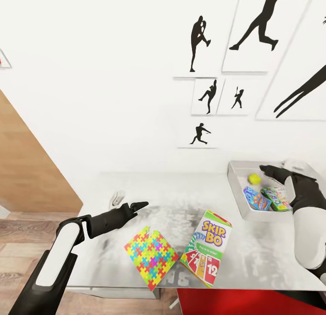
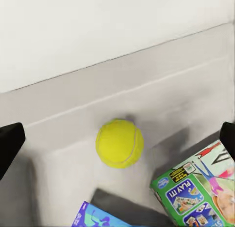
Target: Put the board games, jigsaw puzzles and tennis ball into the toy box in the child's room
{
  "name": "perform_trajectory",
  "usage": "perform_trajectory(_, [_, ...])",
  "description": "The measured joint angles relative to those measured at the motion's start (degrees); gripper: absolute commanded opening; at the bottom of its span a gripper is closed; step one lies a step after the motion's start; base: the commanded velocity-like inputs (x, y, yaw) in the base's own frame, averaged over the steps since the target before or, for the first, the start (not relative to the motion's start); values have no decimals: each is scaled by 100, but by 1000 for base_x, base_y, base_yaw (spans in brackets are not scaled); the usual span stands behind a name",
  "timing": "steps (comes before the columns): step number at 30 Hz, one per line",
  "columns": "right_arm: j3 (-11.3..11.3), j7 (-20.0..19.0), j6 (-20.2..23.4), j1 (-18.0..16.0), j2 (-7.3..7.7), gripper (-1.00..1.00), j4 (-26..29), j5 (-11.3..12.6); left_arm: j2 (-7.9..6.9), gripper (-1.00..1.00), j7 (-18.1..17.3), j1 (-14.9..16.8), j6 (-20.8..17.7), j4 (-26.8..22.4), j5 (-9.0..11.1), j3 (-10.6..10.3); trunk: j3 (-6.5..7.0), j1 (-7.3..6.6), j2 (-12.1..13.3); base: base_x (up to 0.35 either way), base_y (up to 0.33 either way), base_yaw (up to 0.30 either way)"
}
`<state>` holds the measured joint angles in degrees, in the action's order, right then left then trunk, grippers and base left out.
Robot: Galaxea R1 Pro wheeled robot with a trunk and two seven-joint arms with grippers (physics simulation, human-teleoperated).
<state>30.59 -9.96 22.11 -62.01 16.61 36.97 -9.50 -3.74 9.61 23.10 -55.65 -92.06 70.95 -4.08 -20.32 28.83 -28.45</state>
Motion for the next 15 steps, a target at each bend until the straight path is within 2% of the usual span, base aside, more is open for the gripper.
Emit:
perform_trajectory(3, [11, -84, 152, 281, -23, 100, 671, 18, 0, 100, 9, -18, 33, 4, -9, 0, 0, 0, 0, 0, 0, 0])
perform_trajectory(5, [16, -118, 266, 566, -42, 100, 1236, 146, 0, 100, 17, -91, 68, 7, -38, 0, 0, 0, 0, 0, 0, 0])
perform_trajectory(7, [17, -142, 352, 944, -55, 100, 1940, 447, 0, 100, 22, -154, 134, 12, -58, 0, 0, 0, 0, 0, 0, 0])
perform_trajectory(10, [0, -187, 572, 1878, -66, 100, 3568, 1226, 0, 100, 21, -210, 223, 16, -75, 1, 0, -1, -1, 0, 0, 0])
perform_trajectory(11, [-4, -193, 637, 2030, -67, 100, 3839, 1342, 0, 100, 22, -218, 232, 18, -76, 0, 0, 0, 0, 0, 0, 0])
perform_trajectory(13, [-12, -200, 975, 2498, -69, 100, 4736, 1647, 0, 100, 25, -260, 255, 31, -79, 0, 0, -1, -1, 0, 0, 0])
perform_trajectory(15, [-21, -200, 1181, 2686, -71, 100, 5049, 1734, 0, 100, 25, -275, 262, 36, -79, 0, 0, 0, 0, -53, 0, 0])
